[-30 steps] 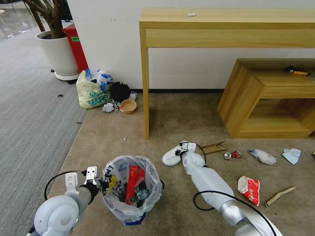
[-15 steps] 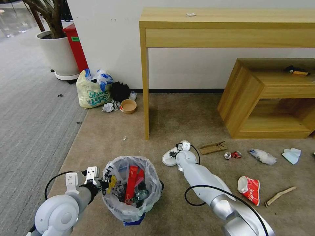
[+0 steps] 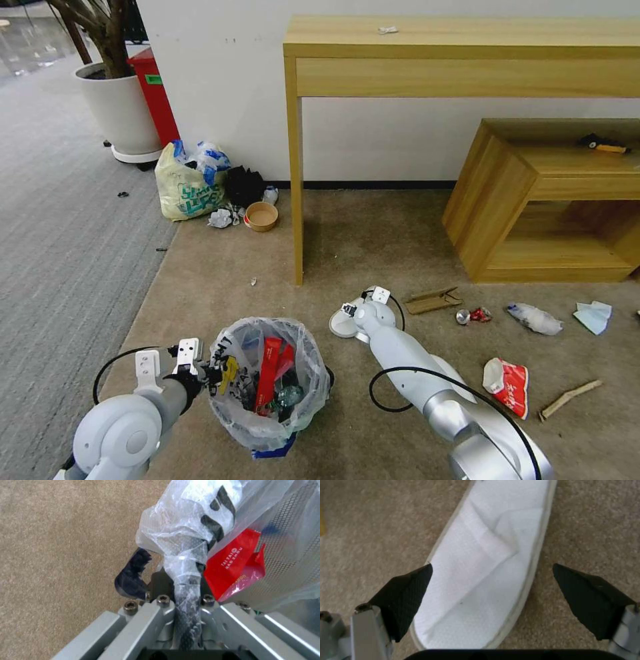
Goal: Pick up the trash bin and place the garbage on the floor into it.
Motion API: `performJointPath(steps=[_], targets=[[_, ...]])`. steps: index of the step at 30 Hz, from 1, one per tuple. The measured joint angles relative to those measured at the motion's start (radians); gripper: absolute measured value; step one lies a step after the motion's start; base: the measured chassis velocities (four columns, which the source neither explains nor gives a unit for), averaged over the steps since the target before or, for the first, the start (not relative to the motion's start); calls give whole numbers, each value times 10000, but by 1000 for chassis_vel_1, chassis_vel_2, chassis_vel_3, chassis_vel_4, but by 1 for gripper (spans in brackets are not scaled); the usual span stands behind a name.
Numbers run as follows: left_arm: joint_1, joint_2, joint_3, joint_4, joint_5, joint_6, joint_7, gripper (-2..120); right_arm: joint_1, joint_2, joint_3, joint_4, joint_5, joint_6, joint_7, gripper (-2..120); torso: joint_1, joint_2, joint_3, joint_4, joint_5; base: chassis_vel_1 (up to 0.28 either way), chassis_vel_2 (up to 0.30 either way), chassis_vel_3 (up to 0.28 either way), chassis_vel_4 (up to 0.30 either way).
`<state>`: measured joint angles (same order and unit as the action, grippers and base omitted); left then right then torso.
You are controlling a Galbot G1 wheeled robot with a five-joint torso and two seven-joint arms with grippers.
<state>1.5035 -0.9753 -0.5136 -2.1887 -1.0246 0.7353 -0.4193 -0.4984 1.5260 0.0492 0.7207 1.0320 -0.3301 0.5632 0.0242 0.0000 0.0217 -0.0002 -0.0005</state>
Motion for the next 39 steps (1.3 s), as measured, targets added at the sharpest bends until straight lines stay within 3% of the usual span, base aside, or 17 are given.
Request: performJointPath(steps=[2, 8, 14, 17, 21, 25, 39], targets=[[13, -3, -1, -25, 5, 0, 5, 0, 66, 28, 4, -194, 54, 66, 2, 89, 0, 0, 0, 1, 1, 0, 0, 0, 0], [60, -2, -32, -93, 7, 0, 67, 0, 130, -69, 11, -552, -37, 364, -278, 64, 0, 0, 0, 0, 1, 0, 0, 0, 0], [37, 1, -23, -92, 8, 0, 94, 0, 58, -154, 11, -502, -127, 401, -414, 47, 0, 0, 0, 1, 1, 0, 0, 0, 0], [46, 8, -26, -94, 8, 0, 105, 0, 52, -158, 22, -539, -149, 402, -524, 30, 0, 0, 0, 1, 1, 0, 0, 0, 0], [81, 26, -42, -117, 8, 0, 113, 0, 41, -157, 26, -556, -219, 419, -593, 21, 0, 0, 0, 1, 1, 0, 0, 0, 0], [92, 8, -35, -123, 32, 0, 140, 0, 0, -172, 29, -577, -593, 570, -817, 1, 0, 0, 0, 1, 1, 0, 0, 0, 0], [60, -7, -7, -133, 94, 0, 197, 0, -229, -412, 53, -330, -1216, 861, -1141, 0, 0, 0, 0, 2, 1, 0, 0, 0, 0]])
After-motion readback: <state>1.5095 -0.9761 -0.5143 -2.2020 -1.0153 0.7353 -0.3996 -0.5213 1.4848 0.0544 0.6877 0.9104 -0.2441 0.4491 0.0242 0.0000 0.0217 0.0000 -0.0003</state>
